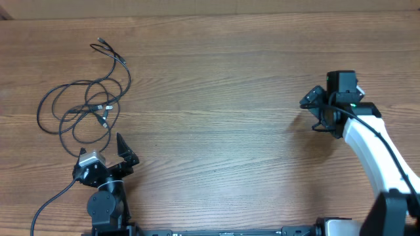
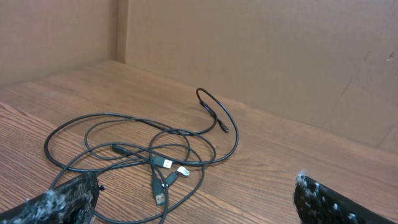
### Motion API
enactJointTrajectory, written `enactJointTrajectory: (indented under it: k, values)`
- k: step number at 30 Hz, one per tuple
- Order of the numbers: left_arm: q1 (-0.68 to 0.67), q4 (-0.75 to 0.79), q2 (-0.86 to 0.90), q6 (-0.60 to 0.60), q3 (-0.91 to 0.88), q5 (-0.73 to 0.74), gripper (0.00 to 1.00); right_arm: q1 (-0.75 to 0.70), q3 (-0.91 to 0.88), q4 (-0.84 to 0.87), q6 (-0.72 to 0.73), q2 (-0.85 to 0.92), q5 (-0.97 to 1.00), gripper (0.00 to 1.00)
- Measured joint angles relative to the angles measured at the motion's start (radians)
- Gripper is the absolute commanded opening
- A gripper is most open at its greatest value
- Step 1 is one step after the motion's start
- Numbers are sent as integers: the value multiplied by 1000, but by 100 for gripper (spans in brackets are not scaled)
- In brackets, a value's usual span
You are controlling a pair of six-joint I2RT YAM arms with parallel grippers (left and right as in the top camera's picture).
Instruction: Untangle cables
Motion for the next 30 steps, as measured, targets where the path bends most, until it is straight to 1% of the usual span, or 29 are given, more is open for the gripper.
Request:
enactJointTrajectory:
  k: [30]
  values:
    - [0,0,0,0,0,0,99,0,0,0,0,-510,0,100]
